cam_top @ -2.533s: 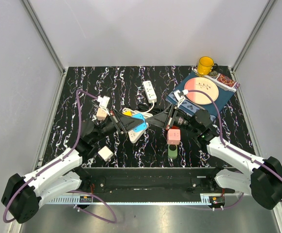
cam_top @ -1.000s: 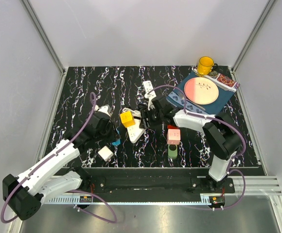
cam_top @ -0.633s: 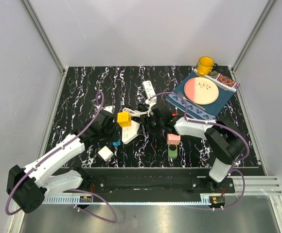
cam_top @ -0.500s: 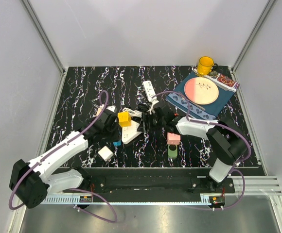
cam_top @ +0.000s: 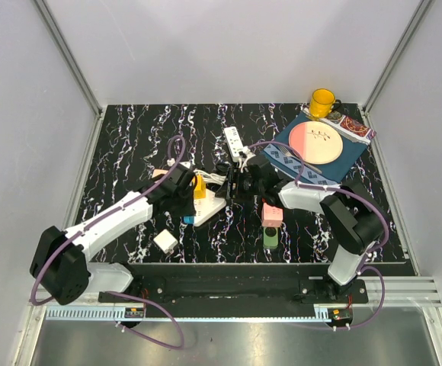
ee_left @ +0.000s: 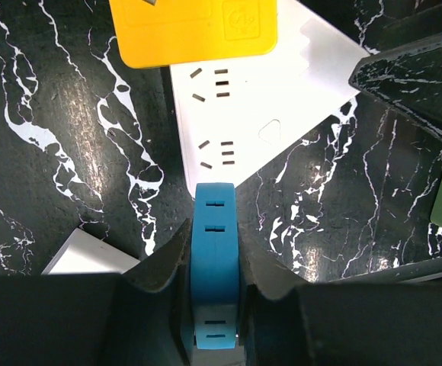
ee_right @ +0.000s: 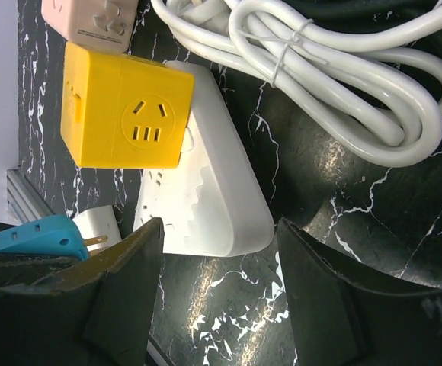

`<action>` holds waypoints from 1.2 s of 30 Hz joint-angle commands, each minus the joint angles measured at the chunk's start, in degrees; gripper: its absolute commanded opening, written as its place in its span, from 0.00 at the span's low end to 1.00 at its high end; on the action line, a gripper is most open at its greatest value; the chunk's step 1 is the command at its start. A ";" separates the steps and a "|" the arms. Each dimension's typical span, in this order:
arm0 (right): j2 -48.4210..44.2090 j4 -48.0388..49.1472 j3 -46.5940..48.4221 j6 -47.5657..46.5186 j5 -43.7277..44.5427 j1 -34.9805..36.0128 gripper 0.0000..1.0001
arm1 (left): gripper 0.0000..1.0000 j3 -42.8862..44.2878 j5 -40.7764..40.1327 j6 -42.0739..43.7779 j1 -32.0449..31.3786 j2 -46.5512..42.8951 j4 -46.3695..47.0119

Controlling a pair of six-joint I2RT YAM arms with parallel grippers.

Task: Insert the plug
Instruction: Insert the plug into the socket.

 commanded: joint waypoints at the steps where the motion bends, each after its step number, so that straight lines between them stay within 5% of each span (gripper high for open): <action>1: 1.35 4.40 0.25 0.75 -1.27 -0.40 0.66 | 0.00 3.25 -0.56 0.22 0.32 2.30 1.19; 13: 3.64 13.71 -3.79 2.07 -4.17 -1.55 0.65 | 0.00 8.52 -2.67 -0.22 0.14 9.42 -2.15; 36: 5.04 14.77 -4.32 0.67 -5.66 -2.25 0.60 | 0.00 11.69 -1.70 -0.49 -0.65 15.75 -3.38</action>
